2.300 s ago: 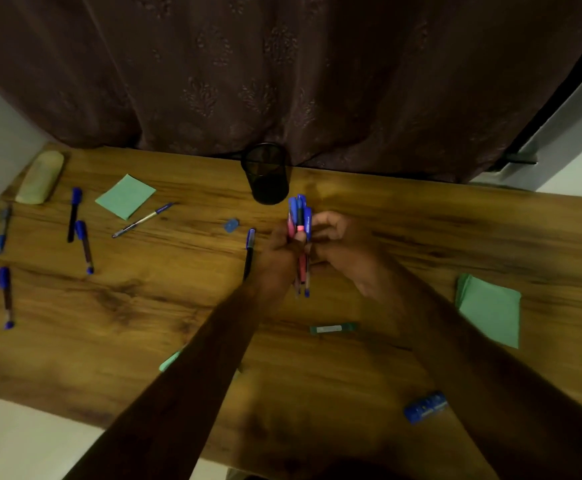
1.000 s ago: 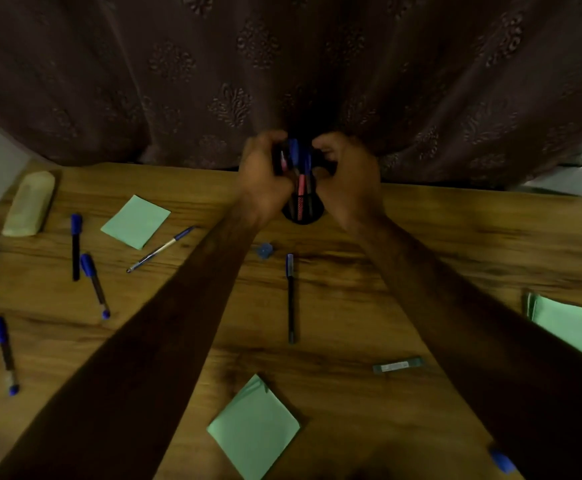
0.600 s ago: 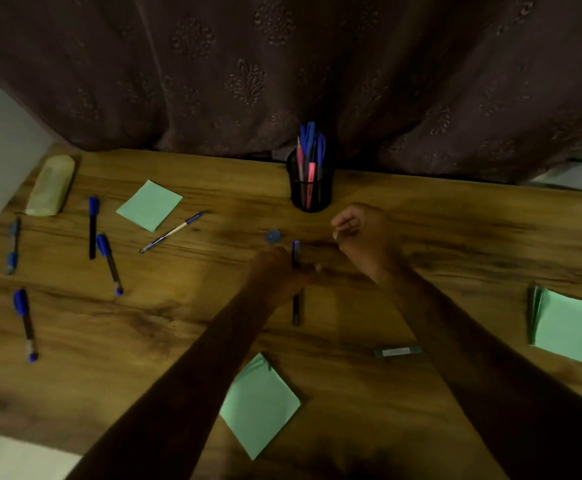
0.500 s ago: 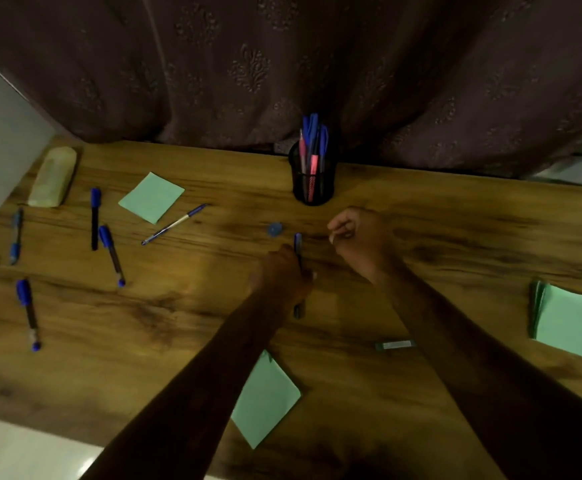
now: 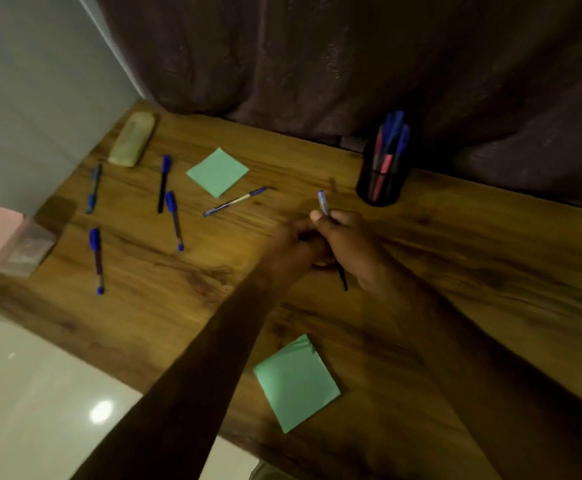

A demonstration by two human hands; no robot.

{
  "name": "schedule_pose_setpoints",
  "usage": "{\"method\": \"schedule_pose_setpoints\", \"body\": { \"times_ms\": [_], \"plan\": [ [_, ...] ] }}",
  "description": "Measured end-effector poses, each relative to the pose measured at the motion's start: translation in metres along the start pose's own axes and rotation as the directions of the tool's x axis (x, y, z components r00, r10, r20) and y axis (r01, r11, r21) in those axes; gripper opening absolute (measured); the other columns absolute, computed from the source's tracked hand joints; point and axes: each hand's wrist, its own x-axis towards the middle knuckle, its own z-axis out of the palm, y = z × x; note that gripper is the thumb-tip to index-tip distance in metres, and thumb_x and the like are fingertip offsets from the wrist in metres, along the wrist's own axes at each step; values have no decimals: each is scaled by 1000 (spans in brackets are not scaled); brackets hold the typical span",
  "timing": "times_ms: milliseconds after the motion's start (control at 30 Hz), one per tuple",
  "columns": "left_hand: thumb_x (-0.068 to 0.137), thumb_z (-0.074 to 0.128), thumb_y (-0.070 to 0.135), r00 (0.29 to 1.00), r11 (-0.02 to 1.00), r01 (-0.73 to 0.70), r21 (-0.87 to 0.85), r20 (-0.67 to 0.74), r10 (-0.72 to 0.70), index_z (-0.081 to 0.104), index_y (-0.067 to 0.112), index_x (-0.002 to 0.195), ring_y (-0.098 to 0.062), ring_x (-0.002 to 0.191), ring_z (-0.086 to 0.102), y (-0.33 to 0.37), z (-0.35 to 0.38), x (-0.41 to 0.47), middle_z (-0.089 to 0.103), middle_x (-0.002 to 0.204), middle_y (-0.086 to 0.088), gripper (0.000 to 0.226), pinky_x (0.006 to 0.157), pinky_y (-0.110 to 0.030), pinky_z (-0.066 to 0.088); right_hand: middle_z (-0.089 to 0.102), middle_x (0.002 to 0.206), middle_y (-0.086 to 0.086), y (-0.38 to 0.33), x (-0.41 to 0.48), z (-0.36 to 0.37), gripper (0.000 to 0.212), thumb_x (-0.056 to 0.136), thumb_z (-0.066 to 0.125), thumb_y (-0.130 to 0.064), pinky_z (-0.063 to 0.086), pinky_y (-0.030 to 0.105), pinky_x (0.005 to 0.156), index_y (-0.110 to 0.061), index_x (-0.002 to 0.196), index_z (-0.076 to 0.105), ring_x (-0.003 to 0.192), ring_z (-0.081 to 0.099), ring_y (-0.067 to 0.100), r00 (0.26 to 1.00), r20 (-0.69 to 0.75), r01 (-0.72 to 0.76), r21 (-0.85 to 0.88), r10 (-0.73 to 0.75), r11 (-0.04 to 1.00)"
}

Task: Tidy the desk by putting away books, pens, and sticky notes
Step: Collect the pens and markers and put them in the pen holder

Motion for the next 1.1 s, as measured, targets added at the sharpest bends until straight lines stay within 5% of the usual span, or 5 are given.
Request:
{"method": "schedule_pose_setpoints", "body": {
  "times_ms": [167,333,533,900,1100],
  "plan": [
    [90,61,12,915,996,74,39,-400,-53,59,20,98,-18,65,64,-7,-83,-3,69,90,-9,11,55,-33,55,75,87,3,-23,18,50,34,97,52,-50,52,32,45,-22,96,70,68,72,22,999,43,26,-71,-23,997],
    [80,63,34,781,901,270,341,-624,2,53,21,105,-22,87,64,-24,-171,10,64,103,-2,29,73,-44,59,73,93,2,-37,43,90,22,101,53,-30,33,12,32,-20,118,64,60,65,16,995,98,39,-200,-19,979],
    [88,61,31,764,770,420,480,-645,-14,42,10,126,-31,92,61,-33,-205,27,57,113,-12,47,67,-42,55,68,94,-1,-48,67,122,24,99,57,-17,56,26,54,-21,122,63,64,69,17,991,105,117,-313,-88,942],
    [91,55,33,808,759,445,475,-578,-112,36,13,135,-31,85,67,-36,-220,36,59,106,-11,52,69,-47,62,68,113,6,-52,91,168,32,92,66,-29,42,27,73,-11,119,64,99,64,23,985,16,141,-663,-174,735],
    [90,55,25,843,748,414,519,-529,-100,48,17,114,-28,77,71,-41,-226,36,62,97,-9,27,63,-42,62,63,125,13,-56,85,171,55,82,75,-18,56,41,86,-8,131,52,113,62,31,992,-33,47,-807,-124,588]
  ]
}}
